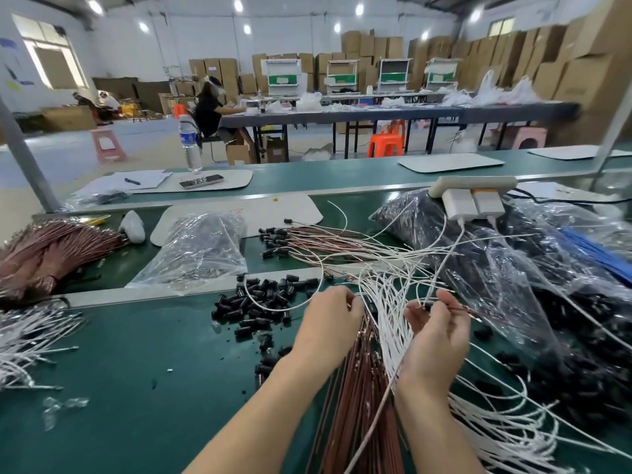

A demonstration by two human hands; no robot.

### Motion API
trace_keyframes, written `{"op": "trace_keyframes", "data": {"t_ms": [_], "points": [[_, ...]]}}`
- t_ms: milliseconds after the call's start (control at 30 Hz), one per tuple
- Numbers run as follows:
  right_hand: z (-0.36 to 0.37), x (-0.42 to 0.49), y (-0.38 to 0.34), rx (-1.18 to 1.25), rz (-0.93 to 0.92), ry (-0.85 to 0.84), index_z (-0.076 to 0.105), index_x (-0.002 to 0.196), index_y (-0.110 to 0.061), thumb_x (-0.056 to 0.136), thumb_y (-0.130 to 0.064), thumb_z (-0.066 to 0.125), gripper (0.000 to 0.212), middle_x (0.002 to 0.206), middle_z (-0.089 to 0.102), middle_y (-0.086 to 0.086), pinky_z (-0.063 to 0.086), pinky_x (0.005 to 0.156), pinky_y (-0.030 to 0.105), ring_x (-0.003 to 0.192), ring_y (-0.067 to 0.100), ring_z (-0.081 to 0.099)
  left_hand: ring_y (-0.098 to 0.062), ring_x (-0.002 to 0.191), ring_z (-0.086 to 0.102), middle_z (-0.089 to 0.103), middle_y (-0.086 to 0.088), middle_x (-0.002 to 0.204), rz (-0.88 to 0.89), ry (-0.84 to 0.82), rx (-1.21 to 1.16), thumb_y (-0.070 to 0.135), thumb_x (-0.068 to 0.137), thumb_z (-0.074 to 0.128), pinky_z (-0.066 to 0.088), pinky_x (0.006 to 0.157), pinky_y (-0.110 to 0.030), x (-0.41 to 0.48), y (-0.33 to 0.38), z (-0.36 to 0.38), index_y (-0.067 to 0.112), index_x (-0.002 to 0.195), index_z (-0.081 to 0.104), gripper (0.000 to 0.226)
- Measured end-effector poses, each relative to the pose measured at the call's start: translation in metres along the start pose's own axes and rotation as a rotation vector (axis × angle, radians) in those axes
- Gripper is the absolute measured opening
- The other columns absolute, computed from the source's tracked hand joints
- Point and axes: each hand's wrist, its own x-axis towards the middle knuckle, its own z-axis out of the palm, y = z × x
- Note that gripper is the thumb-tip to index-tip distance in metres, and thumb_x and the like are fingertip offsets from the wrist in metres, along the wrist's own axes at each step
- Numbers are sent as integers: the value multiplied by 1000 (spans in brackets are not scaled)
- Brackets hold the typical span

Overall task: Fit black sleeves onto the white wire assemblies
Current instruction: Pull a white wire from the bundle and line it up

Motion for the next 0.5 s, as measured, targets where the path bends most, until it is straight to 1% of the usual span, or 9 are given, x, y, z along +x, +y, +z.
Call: {"op": "trace_keyframes", "data": {"t_ms": [67, 133, 200, 233, 300, 400, 433, 467, 500], "points": [[-2, 0, 5, -44, -24, -21, 62, 113, -22, 107, -20, 46, 17, 98, 67, 3, 52, 75, 23, 73, 1, 67, -27, 63, 53, 57, -8, 66, -18, -25, 144, 23, 103, 47, 42, 59, -33, 19, 8, 13, 2, 74, 58, 37], [-2, 0, 7, -65, -34, -27, 63, 112, -25, 107, -23, 47, 17, 97, 67, 1, 51, 73, 21, 74, 0, 67, -29, 59, 46, 47, -7, 60, -80, -81, 184, 21, 101, 49, 37, 59, -32, 31, 11, 21, 6, 63, 43, 41], [0, 1, 7, -62, -36, -20, 63, 108, -28, 107, -23, 47, 17, 96, 67, -2, 52, 68, 17, 72, -2, 66, -33, 65, 52, 53, -12, 67, -152, -123, 189, 18, 100, 50, 39, 61, -33, 40, 15, 24, 10, 61, 34, 43], [1, 1, 7, -64, -40, -17, 63, 107, -29, 107, -23, 47, 17, 94, 67, -3, 52, 66, 15, 71, -2, 66, -35, 71, 56, 60, -16, 76, -185, -135, 195, 15, 99, 50, 41, 62, -34, 44, 17, 25, 10, 61, 34, 41], [1, 1, 8, -70, -47, -19, 62, 107, -31, 107, -22, 47, 18, 91, 66, -6, 53, 65, 15, 71, -3, 66, -32, 74, 58, 65, -19, 91, -231, -166, 208, 9, 98, 49, 46, 62, -36, 52, 19, 26, 9, 64, 38, 36], [1, -1, 10, -86, -52, -43, 62, 112, -29, 107, -22, 46, 18, 98, 64, -4, 52, 70, 22, 71, -4, 66, -31, 76, 62, 69, -22, 96, -305, -219, 93, 3, 96, 47, 58, 74, -44, 62, 20, 28, 7, 72, 43, 25], [1, -1, 10, -87, -55, -50, 62, 111, -29, 108, -22, 46, 18, 101, 63, -2, 52, 72, 25, 72, -3, 66, -32, 75, 61, 69, -24, 95, -334, -227, 33, 2, 94, 46, 59, 75, -46, 64, 19, 29, 6, 74, 45, 21], [1, -2, 10, -86, -59, -55, 62, 111, -30, 108, -21, 46, 19, 105, 62, -1, 53, 72, 26, 73, -2, 66, -31, 72, 59, 67, -25, 89, -355, -230, -19, 2, 93, 46, 57, 69, -46, 65, 19, 29, 4, 75, 46, 19], [1, -2, 10, -84, -61, -58, 62, 110, -31, 108, -21, 46, 19, 108, 61, 0, 54, 71, 25, 74, -1, 67, -30, 67, 56, 62, -24, 80, -367, -228, -64, 4, 93, 46, 51, 61, -41, 65, 19, 29, 3, 75, 48, 18]]}}
